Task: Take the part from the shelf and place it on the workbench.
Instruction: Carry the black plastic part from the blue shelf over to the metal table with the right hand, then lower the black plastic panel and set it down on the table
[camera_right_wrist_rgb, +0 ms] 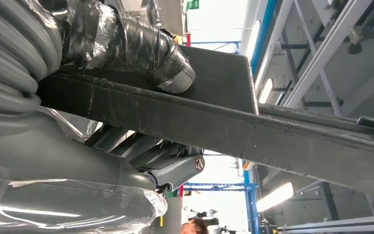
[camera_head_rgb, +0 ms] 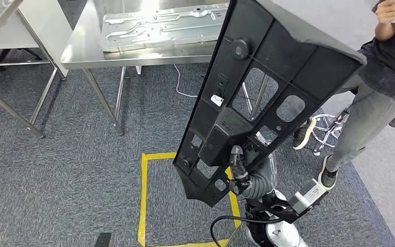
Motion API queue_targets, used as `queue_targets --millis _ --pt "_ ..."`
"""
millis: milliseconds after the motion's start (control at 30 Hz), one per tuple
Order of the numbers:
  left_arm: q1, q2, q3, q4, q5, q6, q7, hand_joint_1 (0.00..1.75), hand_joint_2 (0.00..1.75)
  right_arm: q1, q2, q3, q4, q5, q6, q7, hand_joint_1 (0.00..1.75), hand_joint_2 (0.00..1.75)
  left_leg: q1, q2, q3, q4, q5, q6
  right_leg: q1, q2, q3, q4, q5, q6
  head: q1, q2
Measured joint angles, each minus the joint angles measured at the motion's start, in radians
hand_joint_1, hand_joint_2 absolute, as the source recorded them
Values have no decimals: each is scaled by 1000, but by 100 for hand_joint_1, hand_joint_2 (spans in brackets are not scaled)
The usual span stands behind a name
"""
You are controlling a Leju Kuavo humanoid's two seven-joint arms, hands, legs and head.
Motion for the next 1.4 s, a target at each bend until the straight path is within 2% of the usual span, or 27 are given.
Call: queue_targets --millis 33,67,100,233,300,367,400,433,467,500,533,567,633,733,800,867,900,933,967,1000,1033,1100,1167,1233,1300,1367,1400 --pt "0 -2 0 0 -1 1 3 0 175 0 0 -3 2 0 2 -2 175 175 0 -1 8 4 -12 -8 -1 0 22 -61 34 3 0 0" --pt "-1 -3 0 0 -2 2 5 0 175 0 0 -5 3 0 5 -3 175 175 0 -3 14 8 -23 -16 -2 1 42 -110 53 1 1 0" --pt "-2 -3 0 0 -2 4 6 0 175 1 0 -7 4 0 8 -4 175 175 -2 -4 17 10 -31 -23 -1 1 55 -137 56 -3 2 0" --pt "-4 -5 0 0 -7 15 9 0 175 10 0 -20 5 0 13 -7 175 175 0 0 22 21 -52 -42 1 6 70 -147 36 -33 0 0" --pt "-5 -9 0 0 -10 21 10 0 175 11 0 -29 5 -2 20 -8 175 175 1 3 -23 110 -89 -48 1 5 79 -150 28 -45 -3 0" --pt "-4 -14 -1 0 -11 22 13 0 175 16 0 -39 5 -5 27 -9 175 175 1 4 -111 245 -125 -49 6 4 88 -150 19 -53 -3 0" --pt "-2 -15 -1 0 -12 20 16 0 175 21 0 -45 6 -7 29 -9 175 175 0 4 -146 286 -123 -47 9 5 93 -150 13 -55 -4 0" --pt "-1 -16 -2 0 -12 19 18 0 175 25 -1 -51 6 -8 31 -9 175 175 -1 4 -164 288 -101 -43 12 7 101 -150 7 -56 -3 0" --pt "0 -17 -2 0 -12 19 20 0 175 27 -1 -56 7 -9 32 -9 175 175 -3 4 -162 253 -61 -36 15 9 110 -150 1 -57 -4 0" --pt "0 -17 -3 0 -12 21 20 0 175 29 -1 -61 7 -10 33 -9 175 175 -8 4 -145 191 -13 -26 18 10 121 -151 -6 -57 -4 0" --pt "-1 -17 -3 0 -11 24 19 0 175 29 -1 -65 7 -10 34 -9 175 175 -13 4 -123 127 20 -15 21 11 129 -151 -13 -55 -2 0" --pt "-3 -18 -4 0 -11 27 18 0 175 30 0 -69 7 -10 36 -10 175 175 -18 5 -103 78 38 -6 21 12 135 -153 -18 -51 -2 0" --pt "-5 -20 -6 0 -10 32 17 0 175 32 0 -76 7 -10 38 -10 175 175 -27 6 -83 31 37 6 19 13 144 -157 -19 -38 0 0" --pt "-1 -25 -6 0 -9 33 19 0 175 37 -1 -82 8 -10 42 -10 175 175 -25 4 -49 -2 40 19 16 9 149 -132 -20 -22 0 0" --pt "-1 -27 -7 0 -7 33 23 0 175 38 -1 -85 7 -9 44 -10 175 175 -20 5 -30 -10 39 24 13 8 109 -51 -64 -15 2 0" --pt "-2 -27 -7 0 -4 33 26 0 175 43 -1 -87 7 -7 43 -9 175 175 -18 4 -22 -10 32 25 10 8 36 61 -109 -8 2 0" --pt "-1 -27 -7 0 -3 33 28 0 175 46 -1 -89 7 -6 42 -8 175 175 -16 4 -17 -9 26 23 6 7 9 90 -111 -3 2 0" --pt "0 -28 -7 0 -2 33 30 0 175 49 -1 -90 7 -6 41 -8 175 175 -14 3 -12 -7 20 20 3 7 -2 83 -92 1 2 0" --pt "2 -28 -8 0 -2 33 32 0 175 50 -1 -92 7 -6 41 -8 175 175 -11 2 -4 -4 12 15 -1 7 4 41 -53 5 2 0" --pt "2 -29 -8 0 -2 32 33 0 175 51 -1 -93 7 -5 41 -7 175 175 -7 1 4 0 2 8 -5 6 22 -23 -7 11 2 0" --pt "2 -29 -8 0 -2 32 34 0 175 51 -1 -93 8 -4 40 -6 175 175 -5 1 11 5 -8 0 -6 5 38 -81 22 14 4 0" --pt "-1 -29 -9 0 -2 33 36 0 175 52 -1 -94 8 -3 39 -4 175 175 -6 0 15 13 -24 -17 -4 4 57 -139 39 4 7 0" --pt "-2 -28 -11 0 -2 33 37 0 175 55 -1 -94 7 -3 38 -1 175 175 -7 1 18 18 -31 -30 -1 5 62 -139 31 -21 7 0" --pt "-3 -28 -13 0 -1 32 37 0 175 57 -1 -95 5 -2 35 1 175 175 -5 3 12 46 -40 -39 -1 6 73 -142 30 -37 5 0" --pt "-5 -28 -15 0 -1 30 37 0 175 56 0 -95 3 -1 29 1 175 175 -3 4 -42 140 -71 -45 0 5 84 -144 22 -47 4 0" --pt "-3 -29 -17 0 0 27 38 0 175 57 0 -95 2 -1 24 1 175 175 -2 4 -124 255 -111 -48 5 5 93 -144 12 -53 4 0" --pt "-1 -29 -18 0 0 26 39 0 175 58 0 -95 2 -1 23 1 175 175 -3 4 -154 282 -116 -46 9 6 99 -144 6 -55 4 0"
